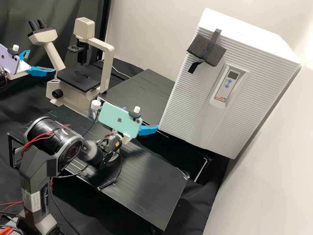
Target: Open the petri dish lid.
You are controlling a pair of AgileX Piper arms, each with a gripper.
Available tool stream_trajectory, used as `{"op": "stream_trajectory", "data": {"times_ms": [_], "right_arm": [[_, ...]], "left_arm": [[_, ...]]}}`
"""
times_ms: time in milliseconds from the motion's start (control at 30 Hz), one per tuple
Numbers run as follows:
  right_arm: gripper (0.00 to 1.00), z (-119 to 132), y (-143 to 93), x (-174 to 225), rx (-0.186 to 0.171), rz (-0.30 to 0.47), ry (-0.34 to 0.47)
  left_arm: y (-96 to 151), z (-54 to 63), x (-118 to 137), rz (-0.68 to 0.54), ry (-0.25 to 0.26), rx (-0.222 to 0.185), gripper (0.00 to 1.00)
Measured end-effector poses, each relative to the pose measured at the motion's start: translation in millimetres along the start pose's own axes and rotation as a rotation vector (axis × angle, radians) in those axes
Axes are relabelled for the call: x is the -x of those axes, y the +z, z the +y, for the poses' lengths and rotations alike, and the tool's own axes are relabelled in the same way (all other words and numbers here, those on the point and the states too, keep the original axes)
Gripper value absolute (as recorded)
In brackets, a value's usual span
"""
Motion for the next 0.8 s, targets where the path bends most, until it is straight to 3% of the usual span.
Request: {"op": "stream_trajectory", "data": {"times_ms": [367, 500, 800], "right_arm": [[1.00, -1, 1, 5, 0.001, 0.004, 0.001], [1.00, 1, 2, 28, -0.012, 0.013, 0.012], [1.00, 3, -6, 97, -0.061, 0.127, 0.087]], "left_arm": [[0, 0.0, 0, 0.000, 0.000, 0.000, 1.00], [0, 0.0, 0, 0.000, 0.000, 0.000, 1.00], [0, 0.0, 0, 0.000, 0.000, 0.000, 1.00]]}}
